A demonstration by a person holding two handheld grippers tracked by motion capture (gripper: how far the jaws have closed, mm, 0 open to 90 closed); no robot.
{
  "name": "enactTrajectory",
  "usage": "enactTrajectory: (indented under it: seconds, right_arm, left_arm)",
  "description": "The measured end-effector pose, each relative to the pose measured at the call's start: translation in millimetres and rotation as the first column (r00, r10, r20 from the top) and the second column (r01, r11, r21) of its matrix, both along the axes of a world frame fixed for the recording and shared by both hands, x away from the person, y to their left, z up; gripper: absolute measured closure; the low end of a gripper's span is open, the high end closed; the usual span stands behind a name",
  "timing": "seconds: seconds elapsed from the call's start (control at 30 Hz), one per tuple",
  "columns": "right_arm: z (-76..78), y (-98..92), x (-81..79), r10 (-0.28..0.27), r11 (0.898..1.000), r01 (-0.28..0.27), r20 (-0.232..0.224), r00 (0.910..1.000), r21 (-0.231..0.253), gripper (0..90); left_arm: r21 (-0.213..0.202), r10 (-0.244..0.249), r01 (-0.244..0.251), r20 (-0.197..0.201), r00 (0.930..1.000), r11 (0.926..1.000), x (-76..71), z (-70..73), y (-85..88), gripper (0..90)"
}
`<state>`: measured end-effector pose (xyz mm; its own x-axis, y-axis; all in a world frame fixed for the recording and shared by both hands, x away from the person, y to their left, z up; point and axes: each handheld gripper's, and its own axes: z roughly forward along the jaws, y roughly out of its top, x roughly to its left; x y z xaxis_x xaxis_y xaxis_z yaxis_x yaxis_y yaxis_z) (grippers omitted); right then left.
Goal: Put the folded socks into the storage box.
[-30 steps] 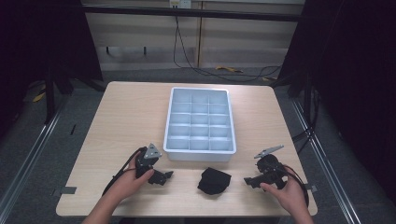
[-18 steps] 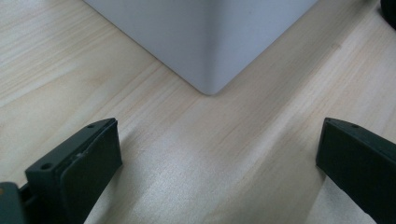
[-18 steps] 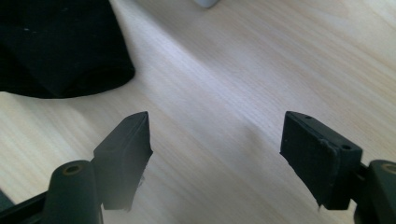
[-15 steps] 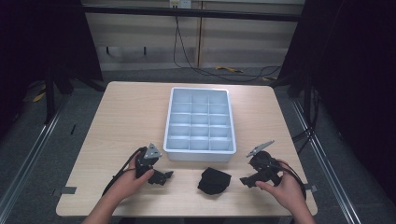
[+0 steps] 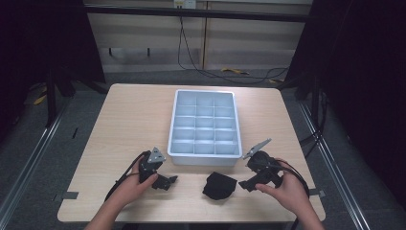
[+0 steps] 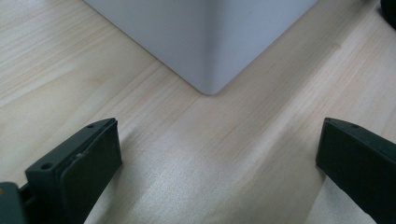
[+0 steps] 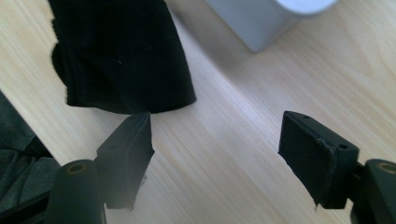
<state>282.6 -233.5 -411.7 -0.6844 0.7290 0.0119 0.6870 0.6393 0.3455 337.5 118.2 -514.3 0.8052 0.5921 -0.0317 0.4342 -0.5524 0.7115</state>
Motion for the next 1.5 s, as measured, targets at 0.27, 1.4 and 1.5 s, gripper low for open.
enactTrajectory:
  seconds: [0.27,1.4,1.5]
  right_arm:
    - [6.4,17.9,2.7,0.051,0.999,-0.051,-0.013,0.9986,0.009,25.6]
    - [-16.5,84.3,0.3,0.222,0.973,-0.226,-0.106,0.9694,-0.035,25.7]
    - [-20.2,87.7,0.8,0.242,0.968,-0.248,-0.122,0.9627,-0.039,25.8]
  left_arm:
    - [0.000,0.000,0.000,0.000,1.0000,1.0000,0.0,0.0,0.0,0.0]
    - [-0.001,0.000,0.000,0.002,1.0000,1.0000,-0.3,-0.1,-0.1,0.0]
    - [-0.005,0.000,0.000,-0.003,1.0000,1.0000,-0.5,-0.2,-0.2,0.0]
